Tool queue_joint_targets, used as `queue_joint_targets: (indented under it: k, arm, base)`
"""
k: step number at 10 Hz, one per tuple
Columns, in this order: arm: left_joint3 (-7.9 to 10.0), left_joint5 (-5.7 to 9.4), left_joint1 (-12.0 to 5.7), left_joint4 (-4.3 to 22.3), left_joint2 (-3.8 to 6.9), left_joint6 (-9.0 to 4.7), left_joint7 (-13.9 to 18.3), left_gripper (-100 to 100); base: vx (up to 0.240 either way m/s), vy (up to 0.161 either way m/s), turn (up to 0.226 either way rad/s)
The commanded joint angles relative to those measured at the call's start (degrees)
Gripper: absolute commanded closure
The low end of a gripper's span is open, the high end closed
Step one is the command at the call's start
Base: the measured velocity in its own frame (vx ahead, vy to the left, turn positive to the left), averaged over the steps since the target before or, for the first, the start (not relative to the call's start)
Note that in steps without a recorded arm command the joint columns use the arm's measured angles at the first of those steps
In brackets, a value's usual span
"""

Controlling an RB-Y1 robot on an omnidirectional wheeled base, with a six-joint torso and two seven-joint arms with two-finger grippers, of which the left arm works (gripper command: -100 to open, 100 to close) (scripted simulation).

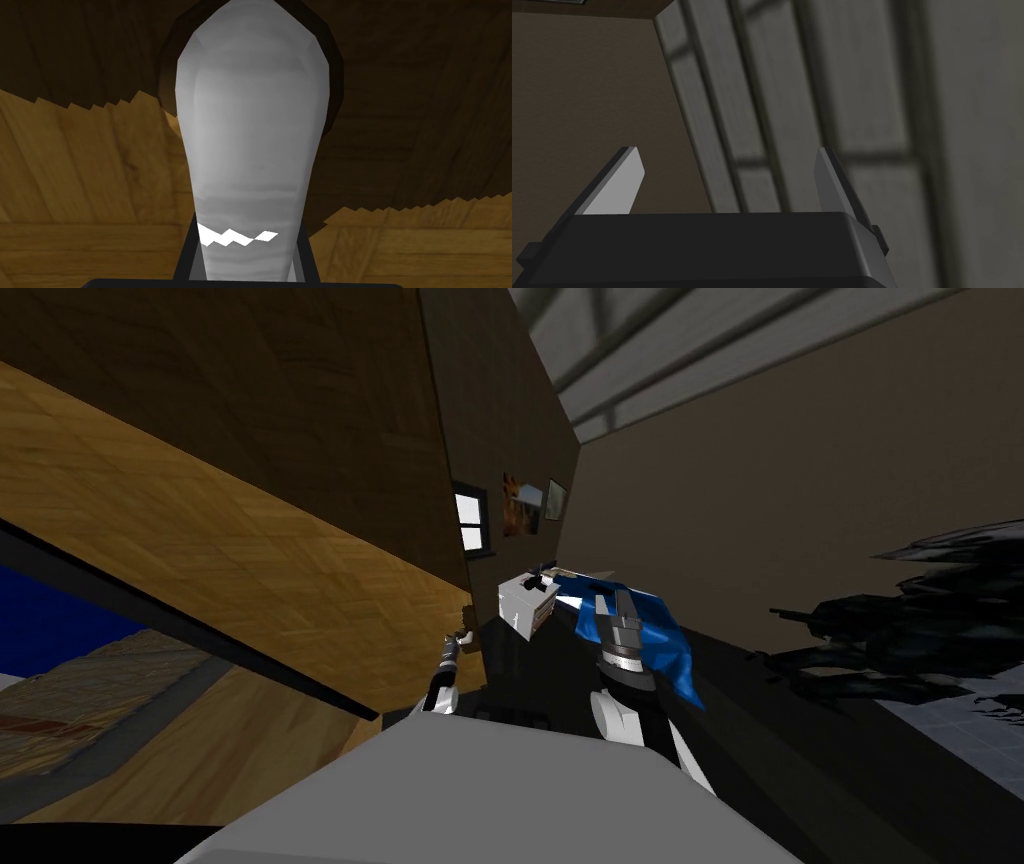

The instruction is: Push the door open

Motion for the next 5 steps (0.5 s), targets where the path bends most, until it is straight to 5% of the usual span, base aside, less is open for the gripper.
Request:
queue_joint_targets:
  k: [1, 5]
  arm:
    - [0.49, 0.26, -0.50, -0.31, -0.65, -0.01, -0.23, 100]
    - [2.52, 1.38, 0.17, -0.62, 0.49, 0.08, -0.81, 100]
  base:
    - [0.180, -0.037, 0.049]
    - [0.152, -0.025, 0.044]
